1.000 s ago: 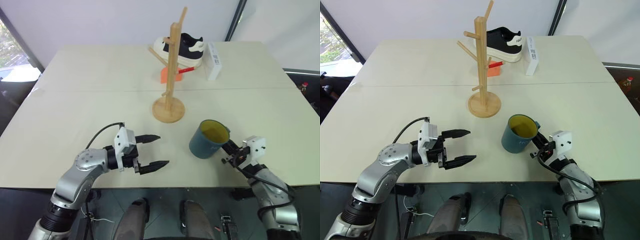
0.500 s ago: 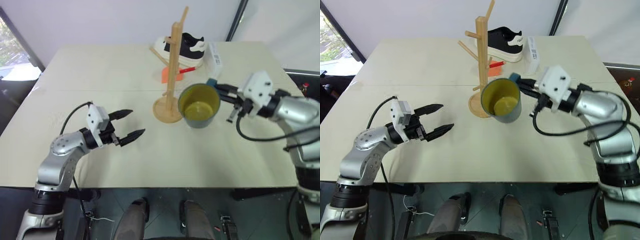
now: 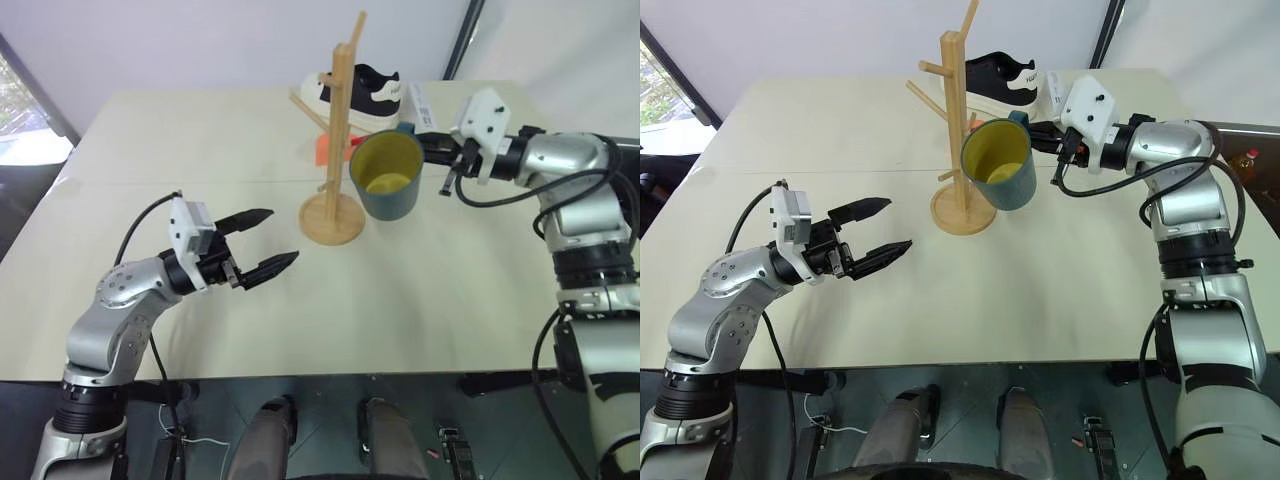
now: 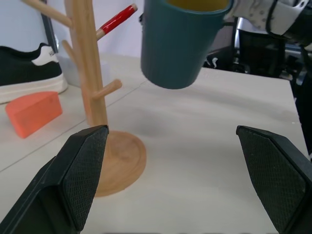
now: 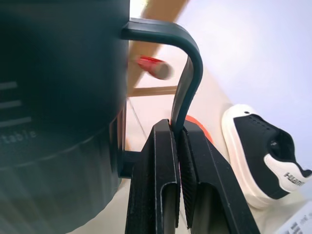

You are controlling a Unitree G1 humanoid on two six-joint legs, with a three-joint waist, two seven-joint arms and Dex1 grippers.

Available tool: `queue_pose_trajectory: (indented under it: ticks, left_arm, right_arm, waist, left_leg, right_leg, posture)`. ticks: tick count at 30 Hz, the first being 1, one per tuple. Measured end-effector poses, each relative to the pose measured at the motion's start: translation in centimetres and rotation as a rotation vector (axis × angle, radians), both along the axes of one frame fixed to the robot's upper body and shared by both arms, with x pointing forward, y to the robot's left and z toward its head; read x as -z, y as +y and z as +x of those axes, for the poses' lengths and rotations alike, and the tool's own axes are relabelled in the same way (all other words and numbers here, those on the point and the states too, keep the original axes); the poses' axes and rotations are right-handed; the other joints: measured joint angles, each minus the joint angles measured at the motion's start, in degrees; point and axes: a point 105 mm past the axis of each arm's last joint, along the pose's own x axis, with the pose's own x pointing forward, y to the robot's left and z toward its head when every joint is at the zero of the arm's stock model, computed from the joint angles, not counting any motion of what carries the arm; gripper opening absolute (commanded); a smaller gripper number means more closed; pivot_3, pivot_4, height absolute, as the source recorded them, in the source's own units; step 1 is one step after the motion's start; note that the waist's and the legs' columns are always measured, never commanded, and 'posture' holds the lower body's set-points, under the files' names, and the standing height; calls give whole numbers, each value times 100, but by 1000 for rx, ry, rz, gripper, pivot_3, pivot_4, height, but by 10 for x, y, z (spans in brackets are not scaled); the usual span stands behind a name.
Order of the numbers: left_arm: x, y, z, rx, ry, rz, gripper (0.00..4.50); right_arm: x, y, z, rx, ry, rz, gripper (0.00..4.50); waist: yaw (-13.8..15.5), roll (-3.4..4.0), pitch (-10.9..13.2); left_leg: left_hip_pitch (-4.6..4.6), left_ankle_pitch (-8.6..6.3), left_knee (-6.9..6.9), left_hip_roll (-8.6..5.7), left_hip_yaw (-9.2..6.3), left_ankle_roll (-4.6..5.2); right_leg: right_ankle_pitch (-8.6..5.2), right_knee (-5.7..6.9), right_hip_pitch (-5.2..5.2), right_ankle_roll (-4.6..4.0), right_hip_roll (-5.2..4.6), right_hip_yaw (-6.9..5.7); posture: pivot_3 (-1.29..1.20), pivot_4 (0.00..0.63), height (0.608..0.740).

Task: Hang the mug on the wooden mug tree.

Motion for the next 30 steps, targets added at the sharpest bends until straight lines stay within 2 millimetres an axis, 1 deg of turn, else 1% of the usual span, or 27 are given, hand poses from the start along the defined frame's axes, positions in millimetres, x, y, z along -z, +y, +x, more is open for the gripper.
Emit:
queue_pose_trajectory:
  ticks: [4, 9, 17, 20, 21, 24, 25, 26, 28, 30]
  left_arm:
    - [0, -1, 0, 0, 5, 0, 4500]
    - [-1, -1, 0, -3, 1, -2, 4500]
    - [-2, -2, 1, -6, -2, -6, 4500]
    - [-3, -2, 1, -6, -5, -7, 4500]
    - [-3, -2, 1, -6, -5, -7, 4500]
    - [-4, -2, 1, -7, -6, -8, 4500]
    - [-4, -2, 1, -8, -6, -9, 4500]
    - [-4, -2, 1, -8, -6, -9, 4500]
    - [-4, -2, 2, -14, -6, -12, 4500]
    - [-4, -1, 3, -24, -5, -15, 4500]
  right_arm:
    - [1, 2, 11, -1, 25, 7, 39]
    - [12, 15, 16, -50, 59, -18, 39]
    - [18, 21, 26, -39, 84, -44, 39]
    - [18, 24, 28, -41, 86, -47, 39]
    - [18, 25, 29, -43, 86, -47, 323]
    - [21, 26, 31, -34, 89, -51, 1444]
    - [21, 25, 32, -26, 86, -51, 2028]
    - [20, 24, 33, -17, 74, -52, 2459]
    - [17, 21, 34, 0, 46, -56, 2459]
    - [13, 12, 36, 37, 27, -57, 2459]
  waist:
    - [-15, 0, 0]
    - [-16, 2, 1]
    - [-14, 2, 1]
    - [-17, 3, 2]
    - [-18, 3, 2]
    - [-19, 3, 2]
    - [-20, 3, 2]
    - [-20, 3, 2]
    - [-20, 3, 2]
    - [-10, 3, 2]
  left_leg:
    - [4, 0, -1, 1, 1, 0]
    - [6, 7, -1, 0, 2, -12]
    - [7, 13, -1, 0, 1, -21]
    - [7, 13, -2, 0, 1, -22]
    - [8, 13, -2, 0, 1, -22]
    - [8, 14, -2, 0, 1, -24]
    - [8, 15, -2, 0, 1, -25]
    - [8, 15, -2, 0, 1, -25]
    - [8, 15, -2, 0, 1, -26]
    - [8, 16, -2, 0, 1, -27]
  right_leg:
    - [3, 7, -1, 5, 4, 2]
    - [4, 17, -6, 7, 4, 7]
    - [6, 25, -7, 5, 5, 8]
    - [7, 26, -9, 6, 6, 9]
    - [7, 27, -9, 6, 7, 9]
    - [7, 30, -11, 6, 7, 10]
    - [7, 31, -12, 6, 7, 11]
    - [7, 33, -13, 6, 7, 11]
    - [6, 35, -15, 5, 7, 12]
    - [6, 39, -16, 5, 7, 13]
  posture:
    - [0, 150, 740]
    - [0, 150, 740]
    - [0, 150, 740]
    - [0, 150, 740]
    - [0, 150, 740]
    - [0, 150, 740]
    - [0, 150, 740]
    - [0, 150, 740]
    - [0, 150, 740]
    - [0, 150, 740]
